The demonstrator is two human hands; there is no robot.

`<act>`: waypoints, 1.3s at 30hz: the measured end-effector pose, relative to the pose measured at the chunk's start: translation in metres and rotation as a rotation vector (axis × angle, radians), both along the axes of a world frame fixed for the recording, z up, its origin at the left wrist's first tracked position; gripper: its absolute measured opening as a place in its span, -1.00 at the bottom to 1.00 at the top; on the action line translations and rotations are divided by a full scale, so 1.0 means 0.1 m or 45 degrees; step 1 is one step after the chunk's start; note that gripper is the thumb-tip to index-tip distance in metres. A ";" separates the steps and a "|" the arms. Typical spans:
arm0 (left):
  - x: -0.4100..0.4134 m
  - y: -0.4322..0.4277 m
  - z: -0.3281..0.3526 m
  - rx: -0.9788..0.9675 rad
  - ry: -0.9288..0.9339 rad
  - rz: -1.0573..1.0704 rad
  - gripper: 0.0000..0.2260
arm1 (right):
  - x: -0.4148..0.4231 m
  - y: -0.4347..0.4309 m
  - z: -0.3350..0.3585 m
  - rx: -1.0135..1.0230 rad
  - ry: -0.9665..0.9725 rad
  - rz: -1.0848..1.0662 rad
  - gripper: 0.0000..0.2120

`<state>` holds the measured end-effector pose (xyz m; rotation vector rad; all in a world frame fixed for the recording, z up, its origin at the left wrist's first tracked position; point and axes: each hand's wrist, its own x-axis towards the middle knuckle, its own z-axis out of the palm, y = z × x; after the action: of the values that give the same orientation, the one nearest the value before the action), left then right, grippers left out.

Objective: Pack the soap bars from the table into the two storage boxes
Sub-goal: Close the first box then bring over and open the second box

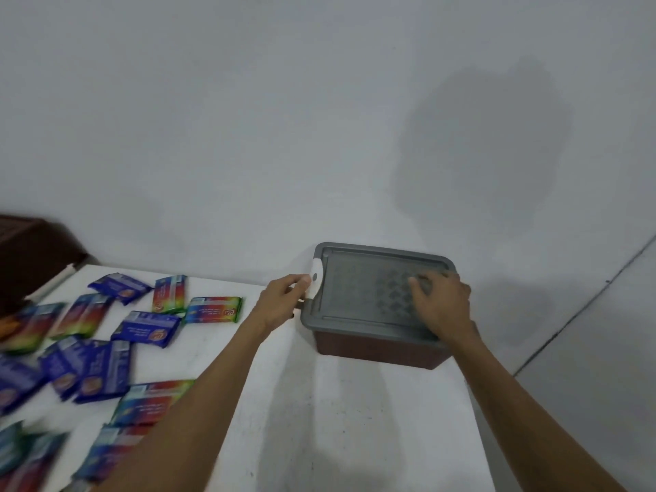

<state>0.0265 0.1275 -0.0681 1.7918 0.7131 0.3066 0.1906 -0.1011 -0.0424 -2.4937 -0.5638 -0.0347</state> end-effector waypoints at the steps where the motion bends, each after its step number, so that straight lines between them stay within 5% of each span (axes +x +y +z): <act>1: -0.11 0.03 0.02 -0.028 -0.017 0.013 -0.65 | -0.11 0.12 0.02 0.038 -0.005 0.055 -0.61; 11: -1.56 1.11 0.29 -0.026 -0.250 0.294 -0.75 | -1.42 1.68 0.28 0.269 0.087 0.504 -0.66; 23: -3.57 3.39 0.40 0.183 -0.175 0.729 -0.86 | -3.03 3.98 0.35 0.361 0.359 0.742 -0.78; 36: -4.21 5.06 0.35 0.509 0.217 0.840 -0.61 | -3.88 5.73 -0.05 0.309 0.866 0.766 -0.51; 39: -4.20 5.33 0.35 0.388 0.341 0.794 -0.43 | -3.99 5.94 -0.11 0.352 1.051 0.698 -0.40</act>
<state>-0.3930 0.6602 -0.0331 1.8741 1.4844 0.6212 -0.2087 0.4931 -0.0530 -1.7831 -0.7704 0.9959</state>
